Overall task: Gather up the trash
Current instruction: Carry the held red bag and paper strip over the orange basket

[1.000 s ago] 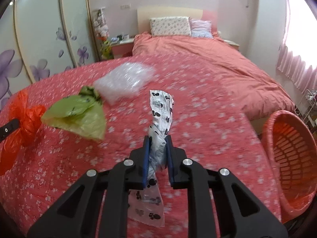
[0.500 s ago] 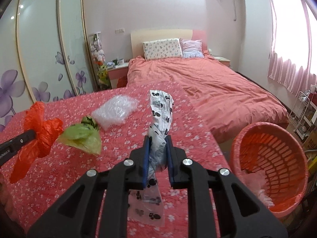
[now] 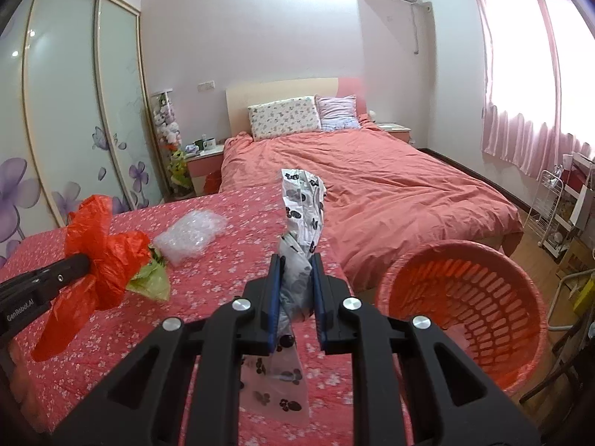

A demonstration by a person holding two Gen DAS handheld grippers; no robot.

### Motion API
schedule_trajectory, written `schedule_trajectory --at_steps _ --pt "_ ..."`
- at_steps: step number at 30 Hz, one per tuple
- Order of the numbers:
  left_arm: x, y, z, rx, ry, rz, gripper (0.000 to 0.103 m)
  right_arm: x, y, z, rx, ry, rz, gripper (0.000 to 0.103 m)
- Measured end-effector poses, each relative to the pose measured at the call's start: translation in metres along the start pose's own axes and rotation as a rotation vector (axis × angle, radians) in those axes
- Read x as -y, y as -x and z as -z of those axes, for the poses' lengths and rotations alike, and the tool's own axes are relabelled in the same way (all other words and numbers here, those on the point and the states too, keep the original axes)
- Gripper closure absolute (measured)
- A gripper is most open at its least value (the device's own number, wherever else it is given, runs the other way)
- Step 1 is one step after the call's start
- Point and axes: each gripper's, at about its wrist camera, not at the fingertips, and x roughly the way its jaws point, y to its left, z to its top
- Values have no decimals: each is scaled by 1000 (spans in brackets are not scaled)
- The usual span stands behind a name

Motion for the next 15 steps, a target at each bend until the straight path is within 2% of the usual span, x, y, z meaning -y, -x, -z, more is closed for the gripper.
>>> schedule_trajectory --at_steps 15 --pt "73 -19 4 -19 -88 136 88 61 21 9 33 -78 64 86"
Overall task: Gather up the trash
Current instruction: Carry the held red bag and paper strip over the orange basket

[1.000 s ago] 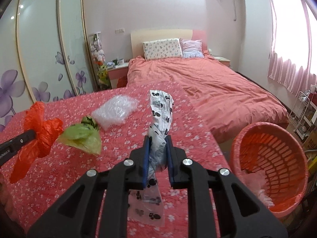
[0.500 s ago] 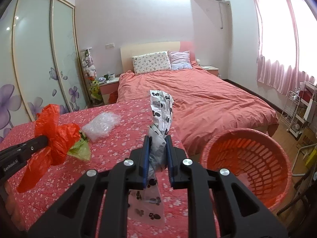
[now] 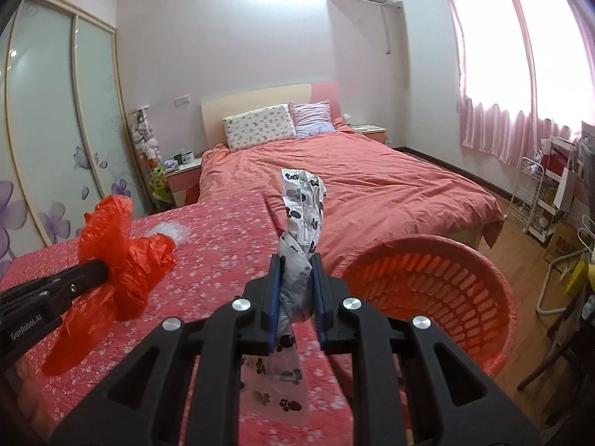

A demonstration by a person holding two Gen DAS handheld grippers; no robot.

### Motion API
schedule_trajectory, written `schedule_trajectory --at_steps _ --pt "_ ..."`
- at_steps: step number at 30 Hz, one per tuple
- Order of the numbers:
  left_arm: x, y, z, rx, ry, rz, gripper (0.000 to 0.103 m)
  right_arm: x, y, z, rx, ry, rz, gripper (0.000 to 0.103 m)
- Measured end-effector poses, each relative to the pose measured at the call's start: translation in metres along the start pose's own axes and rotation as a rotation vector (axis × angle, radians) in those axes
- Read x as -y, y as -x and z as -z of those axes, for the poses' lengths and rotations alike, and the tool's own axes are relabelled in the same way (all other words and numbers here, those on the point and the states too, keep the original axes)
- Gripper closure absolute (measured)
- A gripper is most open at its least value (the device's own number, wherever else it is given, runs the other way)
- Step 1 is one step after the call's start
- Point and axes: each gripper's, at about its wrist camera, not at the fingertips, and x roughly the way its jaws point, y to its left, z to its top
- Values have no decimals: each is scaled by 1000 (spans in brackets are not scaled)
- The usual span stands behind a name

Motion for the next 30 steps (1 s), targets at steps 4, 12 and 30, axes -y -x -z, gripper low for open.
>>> schedule_trajectory --at_steps 4,12,30 --pt "17 -7 1 -6 -9 36 88 22 5 2 19 -30 30 86" --pt "55 -28 -2 -20 -35 111 88 63 7 7 25 -69 83 86" --pt "142 -86 4 -109 -102 261 88 148 -11 14 5 -179 153 86"
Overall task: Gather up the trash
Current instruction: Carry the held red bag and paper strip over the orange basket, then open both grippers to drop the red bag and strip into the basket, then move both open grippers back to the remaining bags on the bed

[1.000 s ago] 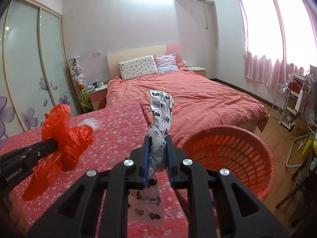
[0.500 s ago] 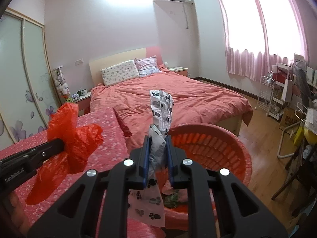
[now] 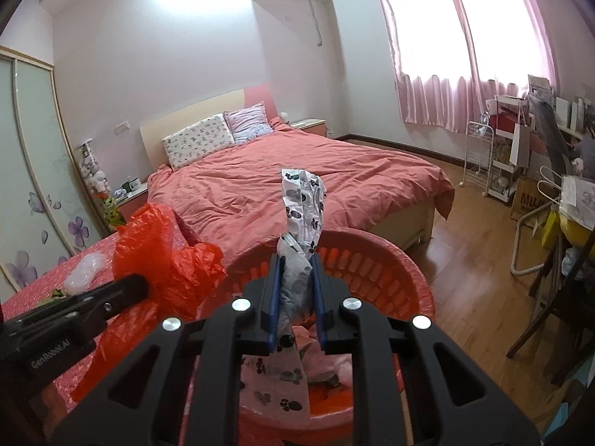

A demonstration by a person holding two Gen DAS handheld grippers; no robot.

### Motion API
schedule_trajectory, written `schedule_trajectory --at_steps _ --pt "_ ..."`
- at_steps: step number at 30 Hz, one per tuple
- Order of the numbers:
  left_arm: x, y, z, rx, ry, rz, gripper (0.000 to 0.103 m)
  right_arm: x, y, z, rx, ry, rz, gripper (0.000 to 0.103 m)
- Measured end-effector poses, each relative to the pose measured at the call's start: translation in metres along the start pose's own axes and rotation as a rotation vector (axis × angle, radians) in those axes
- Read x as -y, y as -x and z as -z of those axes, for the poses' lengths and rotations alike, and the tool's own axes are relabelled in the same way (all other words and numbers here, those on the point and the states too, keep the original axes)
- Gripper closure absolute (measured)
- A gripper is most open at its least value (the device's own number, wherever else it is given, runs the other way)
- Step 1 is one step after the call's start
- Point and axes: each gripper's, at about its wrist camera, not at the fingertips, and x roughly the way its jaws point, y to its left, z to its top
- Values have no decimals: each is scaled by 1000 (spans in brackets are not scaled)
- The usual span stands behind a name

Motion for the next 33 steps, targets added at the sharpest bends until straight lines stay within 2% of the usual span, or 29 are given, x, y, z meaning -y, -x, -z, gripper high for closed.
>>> schedule_trajectory --at_steps 7,11,13,15,19,21,22,25,27,33 --pt "11 -27 -1 -45 -6 29 88 9 -17 0 -17 -21 5 86" --pt "10 -41 1 -74 0 19 86 16 -27 -2 -24 -31 0 83" --pt "5 -46 3 -93 16 12 73 18 -32 0 -31 -43 1 80" --pt "1 -48 5 -101 28 -2 67 20 -35 2 -37 -55 4 73" --pt "-5 -48 8 -113 40 -26 57 20 -41 8 -52 -49 15 67" --pt "-7 -46 9 -113 49 -36 55 20 -41 10 -54 -45 20 60" --pt "-10 -43 10 -110 54 -42 50 19 -41 12 -55 -41 24 58" --pt "-20 -30 12 -89 56 -90 36 14 -40 15 -54 -21 30 49" --pt "-28 -21 12 -70 51 -139 31 9 -39 15 -55 -5 31 42" --pt "-73 18 7 -34 75 -328 27 -22 -30 20 -40 60 19 27"
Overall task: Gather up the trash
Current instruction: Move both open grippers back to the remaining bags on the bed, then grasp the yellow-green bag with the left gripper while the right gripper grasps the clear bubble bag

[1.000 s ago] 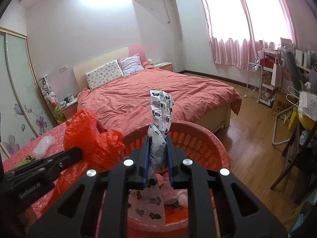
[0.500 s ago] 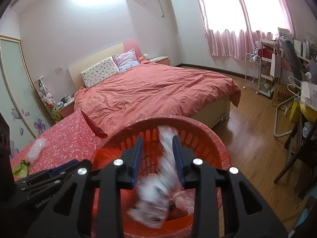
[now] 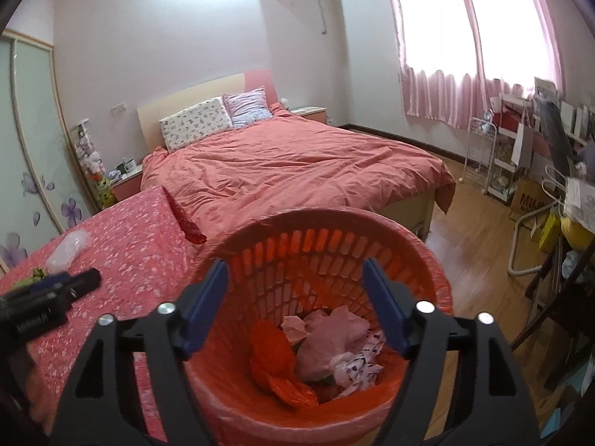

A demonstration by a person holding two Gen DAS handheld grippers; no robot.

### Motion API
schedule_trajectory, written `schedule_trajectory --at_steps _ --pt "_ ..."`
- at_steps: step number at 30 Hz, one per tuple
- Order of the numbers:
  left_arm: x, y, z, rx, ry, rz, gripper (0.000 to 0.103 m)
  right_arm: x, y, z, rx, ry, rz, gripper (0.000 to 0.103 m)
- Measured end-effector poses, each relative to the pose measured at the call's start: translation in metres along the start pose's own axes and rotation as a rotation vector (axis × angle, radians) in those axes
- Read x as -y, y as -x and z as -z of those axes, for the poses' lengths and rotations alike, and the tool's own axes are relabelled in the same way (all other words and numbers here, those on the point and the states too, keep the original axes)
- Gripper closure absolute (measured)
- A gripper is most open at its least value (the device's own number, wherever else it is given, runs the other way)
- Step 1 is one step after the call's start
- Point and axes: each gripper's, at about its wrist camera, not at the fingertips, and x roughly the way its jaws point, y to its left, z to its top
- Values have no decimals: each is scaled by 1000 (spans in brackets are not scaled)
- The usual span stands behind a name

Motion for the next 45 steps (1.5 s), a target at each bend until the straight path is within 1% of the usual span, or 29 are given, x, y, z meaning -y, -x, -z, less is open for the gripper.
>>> schedule_trajectory --at_steps 3,5,7,10,12,13,15,17,19,20,21,24,25,26,27,28,29,30,31,33,34,38,45 --pt "-35 15 -4 19 48 -65 27 -20 5 0 14 39 -5 22" --pt "-58 24 -6 30 69 -105 27 -36 9 0 34 69 -7 21" --pt "-83 32 -11 50 92 -193 27 -49 10 0 39 88 -18 20" --pt "-124 37 -16 61 144 -303 27 -66 11 2 37 102 -43 20" --pt "-152 35 -17 55 190 -354 27 -77 11 3 29 116 -60 20" --pt "-167 32 -15 40 224 -376 27 -80 11 4 25 123 -66 20" --pt "-190 24 -13 5 272 -377 27 -92 10 6 15 144 -82 20" --pt "-207 9 -10 -47 322 -355 28 -102 9 8 9 160 -90 20" --pt "-218 -4 -5 -87 357 -317 34 -112 8 9 2 176 -100 20" --pt "-220 -9 -2 -97 364 -302 35 -116 8 9 -1 183 -103 20" --pt "-222 -14 1 -108 368 -292 38 -121 7 9 -4 191 -107 20" --pt "-219 -21 8 -129 367 -288 45 -133 6 10 -11 209 -119 20" --pt "-219 -26 10 -143 370 -280 50 -138 5 11 -13 216 -122 20" --pt "-223 -27 13 -147 372 -278 52 -141 5 11 -15 222 -125 20" --pt "-224 -26 13 -135 367 -288 56 -146 5 11 -16 230 -130 20" --pt "-223 -26 14 -132 360 -292 62 -151 5 12 -17 237 -134 20" --pt "-223 -25 14 -129 355 -295 65 -154 5 12 -18 244 -138 20" --pt "-224 -25 14 -127 353 -289 75 -158 4 12 -19 249 -141 20" --pt "-225 -24 15 -127 352 -278 83 -165 4 13 -20 260 -147 20" --pt "-230 -17 16 -118 345 -266 88 -173 4 14 -21 271 -155 20" --pt "-232 -16 17 -113 338 -268 90 -179 4 14 -23 278 -163 20" --pt "-246 2 25 -83 308 -296 90 -202 2 17 -32 303 -194 20" --pt "-282 37 42 -42 308 -364 90 -266 -6 24 -56 346 -284 20"
